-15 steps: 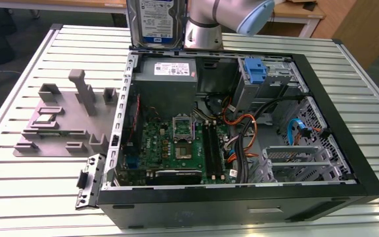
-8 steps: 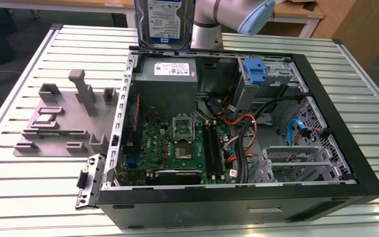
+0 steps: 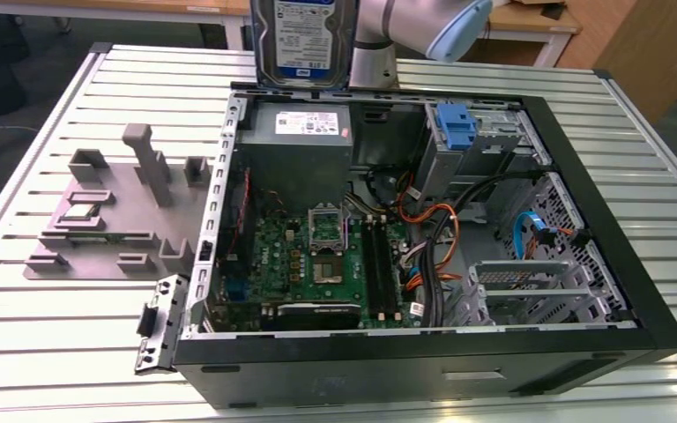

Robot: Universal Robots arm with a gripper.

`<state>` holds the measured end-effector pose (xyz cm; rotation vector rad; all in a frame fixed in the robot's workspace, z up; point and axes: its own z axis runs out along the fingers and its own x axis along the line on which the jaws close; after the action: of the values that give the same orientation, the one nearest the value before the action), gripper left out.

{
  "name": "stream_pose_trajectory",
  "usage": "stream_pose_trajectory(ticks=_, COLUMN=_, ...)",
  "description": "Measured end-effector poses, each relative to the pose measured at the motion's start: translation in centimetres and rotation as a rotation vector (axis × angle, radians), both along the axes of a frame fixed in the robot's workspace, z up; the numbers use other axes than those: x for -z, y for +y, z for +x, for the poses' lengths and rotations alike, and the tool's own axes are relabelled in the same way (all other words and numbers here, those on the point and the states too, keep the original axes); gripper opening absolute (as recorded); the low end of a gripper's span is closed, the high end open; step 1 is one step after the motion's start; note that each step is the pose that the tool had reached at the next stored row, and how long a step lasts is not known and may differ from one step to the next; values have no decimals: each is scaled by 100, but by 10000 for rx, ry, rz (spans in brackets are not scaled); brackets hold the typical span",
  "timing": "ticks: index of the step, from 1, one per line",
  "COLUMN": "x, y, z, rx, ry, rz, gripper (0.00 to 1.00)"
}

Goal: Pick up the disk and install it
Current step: 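Pick up the disk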

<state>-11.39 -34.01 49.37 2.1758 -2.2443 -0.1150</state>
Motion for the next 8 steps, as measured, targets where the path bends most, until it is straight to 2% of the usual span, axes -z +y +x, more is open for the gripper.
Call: stream_pose_trajectory(ticks=8, x=1, y=0, z=101, rx=1, ry=0, rz=0, gripper=35)
